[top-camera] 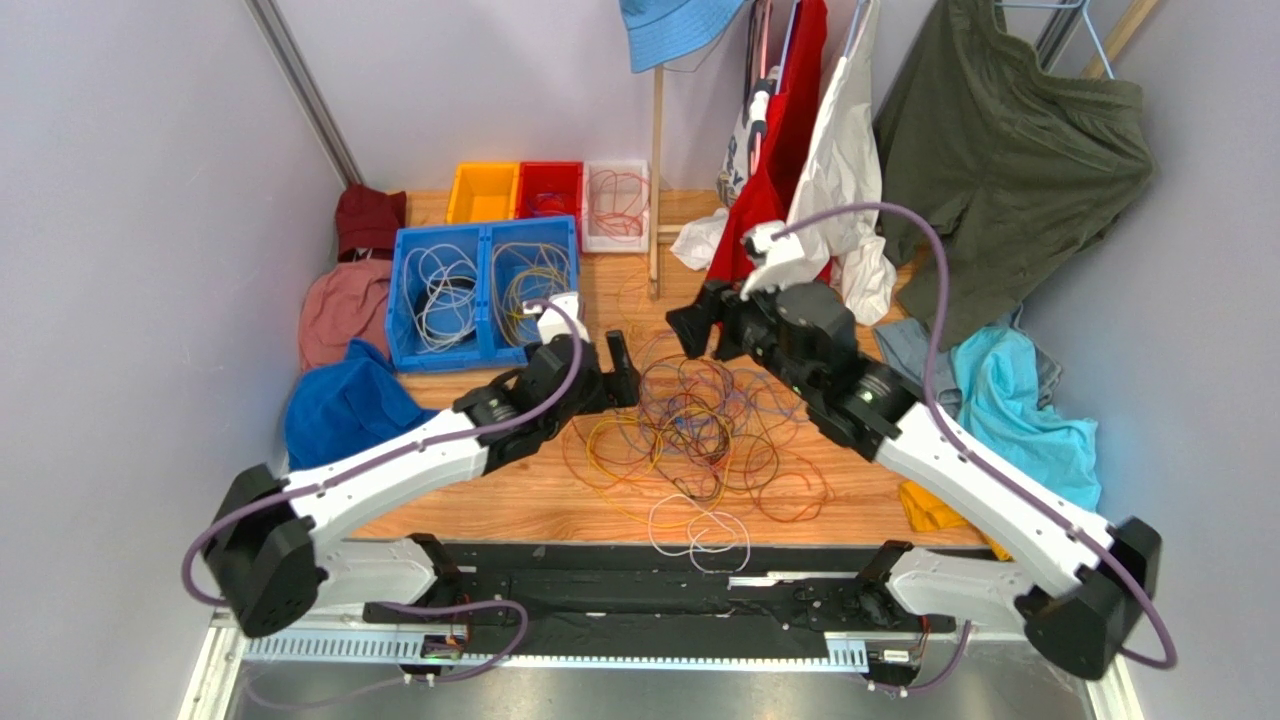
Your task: Untangle the cables
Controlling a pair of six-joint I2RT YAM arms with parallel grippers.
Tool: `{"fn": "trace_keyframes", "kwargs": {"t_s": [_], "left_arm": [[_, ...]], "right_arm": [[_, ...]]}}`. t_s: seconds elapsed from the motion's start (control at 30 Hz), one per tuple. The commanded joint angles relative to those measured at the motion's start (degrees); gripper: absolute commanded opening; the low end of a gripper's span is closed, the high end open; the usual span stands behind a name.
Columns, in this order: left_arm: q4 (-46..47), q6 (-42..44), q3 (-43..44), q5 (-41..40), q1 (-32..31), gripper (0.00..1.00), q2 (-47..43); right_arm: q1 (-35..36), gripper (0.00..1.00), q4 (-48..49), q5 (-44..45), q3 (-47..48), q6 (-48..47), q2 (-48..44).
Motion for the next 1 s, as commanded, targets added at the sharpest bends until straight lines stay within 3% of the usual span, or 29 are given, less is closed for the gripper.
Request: {"fn": "trace_keyframes", "kwargs": {"t_s": [0.0, 0.13, 0.27, 0.4, 0.83, 0.97], "left_arm": [[5.7, 4.6, 11.0, 0.0, 0.3, 0.99, 8.6], [0.0, 11.0, 23.9, -0.7, 0.7, 0.99, 19.0], [-2.6, 12.3, 33.0, 2.2, 4.5, 0.88, 29.2], [-3.2, 10.1, 35.5, 5.5, 8.4, 0.79, 35.0], [-4.1, 10.1, 44.2, 10.6, 14.8, 0.76, 49.9], [-4.6, 10.9, 46.0, 10.8, 15.2, 0.68, 52.3]], "right_arm": [[0.2, 0.66, -0.2, 2.0, -6.9, 2.7, -7.1], [0.3, 0.65, -1.8, 1.5, -11.7, 4.1, -14.1], [0.3, 0.65, -3.2, 1.5, -15.0, 4.9, -20.4], [0.3, 0.65, -5.9, 2.2, -15.9, 4.2, -22.5], [0.3, 0.65, -6.0, 0.8, -17.9, 4.7, -23.6], [0.3, 0.65, -6.0, 1.1, -18.4, 4.7, -23.6]]}}
